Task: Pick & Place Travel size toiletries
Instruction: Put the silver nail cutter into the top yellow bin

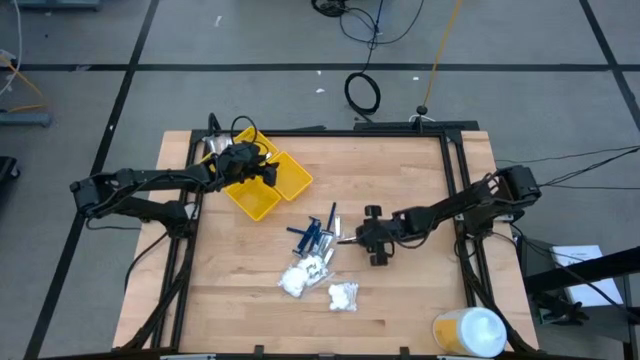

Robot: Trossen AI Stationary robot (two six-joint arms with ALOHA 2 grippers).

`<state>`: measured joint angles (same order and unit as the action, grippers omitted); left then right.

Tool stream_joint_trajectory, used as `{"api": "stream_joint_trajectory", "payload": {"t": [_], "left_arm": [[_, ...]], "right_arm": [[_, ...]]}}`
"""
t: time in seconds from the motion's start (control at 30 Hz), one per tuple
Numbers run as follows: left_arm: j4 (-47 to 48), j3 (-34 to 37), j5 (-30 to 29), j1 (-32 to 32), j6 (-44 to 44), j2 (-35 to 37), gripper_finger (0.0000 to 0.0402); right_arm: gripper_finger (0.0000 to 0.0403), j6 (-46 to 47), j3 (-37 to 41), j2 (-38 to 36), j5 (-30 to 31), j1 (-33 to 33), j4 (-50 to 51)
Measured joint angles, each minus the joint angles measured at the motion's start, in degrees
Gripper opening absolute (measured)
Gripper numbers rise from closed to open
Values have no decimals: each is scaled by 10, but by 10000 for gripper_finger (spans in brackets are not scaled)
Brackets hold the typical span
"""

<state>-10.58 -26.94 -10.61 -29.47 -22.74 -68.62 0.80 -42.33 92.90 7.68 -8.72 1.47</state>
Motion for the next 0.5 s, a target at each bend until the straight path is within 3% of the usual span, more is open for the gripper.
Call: {"api": "stream_joint_trajectory", "payload": {"t": [0.23, 0.5], "left_arm": [[0, 0, 0, 0, -1, 0, 262], [1, 0, 0, 0, -1, 0, 260]], "right_arm": [[138, -1, 14, 6, -49, 24, -8], [41, 0, 15, 6, -49, 24, -6]]}}
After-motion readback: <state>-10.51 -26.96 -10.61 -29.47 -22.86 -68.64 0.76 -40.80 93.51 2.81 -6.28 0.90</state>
